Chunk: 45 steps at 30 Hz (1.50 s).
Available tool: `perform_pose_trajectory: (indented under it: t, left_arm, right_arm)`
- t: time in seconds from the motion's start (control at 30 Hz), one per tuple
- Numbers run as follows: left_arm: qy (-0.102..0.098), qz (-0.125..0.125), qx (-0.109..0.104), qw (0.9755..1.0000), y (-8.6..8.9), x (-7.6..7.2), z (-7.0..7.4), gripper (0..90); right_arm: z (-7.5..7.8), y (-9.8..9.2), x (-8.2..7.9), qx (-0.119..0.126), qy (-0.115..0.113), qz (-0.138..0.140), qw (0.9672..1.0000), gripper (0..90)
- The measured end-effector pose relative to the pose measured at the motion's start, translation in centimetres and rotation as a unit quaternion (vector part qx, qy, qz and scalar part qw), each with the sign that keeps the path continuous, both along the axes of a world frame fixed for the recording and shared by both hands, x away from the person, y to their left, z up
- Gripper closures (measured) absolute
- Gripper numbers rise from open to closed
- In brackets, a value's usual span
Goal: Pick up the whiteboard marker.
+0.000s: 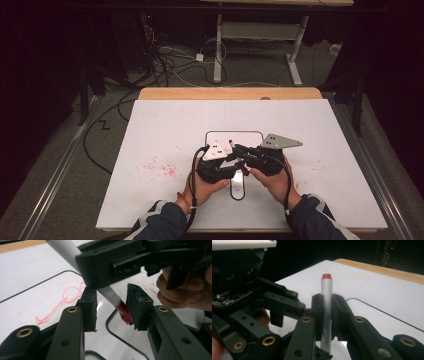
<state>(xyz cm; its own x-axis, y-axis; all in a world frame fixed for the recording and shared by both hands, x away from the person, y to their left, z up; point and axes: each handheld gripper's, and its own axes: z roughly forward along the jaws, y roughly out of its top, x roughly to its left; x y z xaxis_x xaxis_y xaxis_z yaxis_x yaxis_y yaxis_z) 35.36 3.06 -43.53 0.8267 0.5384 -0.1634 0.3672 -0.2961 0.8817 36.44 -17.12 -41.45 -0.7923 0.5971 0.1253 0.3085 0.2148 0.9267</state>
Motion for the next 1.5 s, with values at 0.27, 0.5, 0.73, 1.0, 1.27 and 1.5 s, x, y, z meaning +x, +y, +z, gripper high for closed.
perform_pose_trajectory:
  t: [0.27,0.5,0.73,1.0,1.27,1.5]
  left_arm:
    - [-0.008,0.005,0.01,0.9999,0.5,0.3,0.1,71.1]
    - [-0.03,0.012,0.031,0.999,0.8,1.4,-0.1,78.5]
    - [-0.045,0.028,0.041,0.9978,1.0,3.7,-0.6,78.6]
    - [-0.055,0.067,0.054,0.9948,1.9,6.3,-1.6,78.6]
    - [-0.064,0.09,0.074,0.9911,2.9,7.2,-2.6,78.6]
    - [-0.046,0.116,0.053,0.9907,3.8,7.5,-2.9,78.8]
  right_arm:
    - [0.1,0.1,-0.4,-0.001,-0.007,0.0,1.0,81.3]
    - [0.3,-0.2,-0.3,0.009,-0.006,-0.008,0.9999,65.8]
    - [1.0,-2.0,-0.3,0.019,-0.014,-0.017,0.9996,48.1]
    - [0.5,-6.9,-0.8,-0.018,-0.039,-0.056,0.9975,43.7]
    - [-0.7,-8.7,-1.0,-0.046,-0.033,-0.072,0.9958,42.6]
    - [-1.1,-8.3,-1.1,-0.068,-0.035,-0.057,0.9954,41.6]
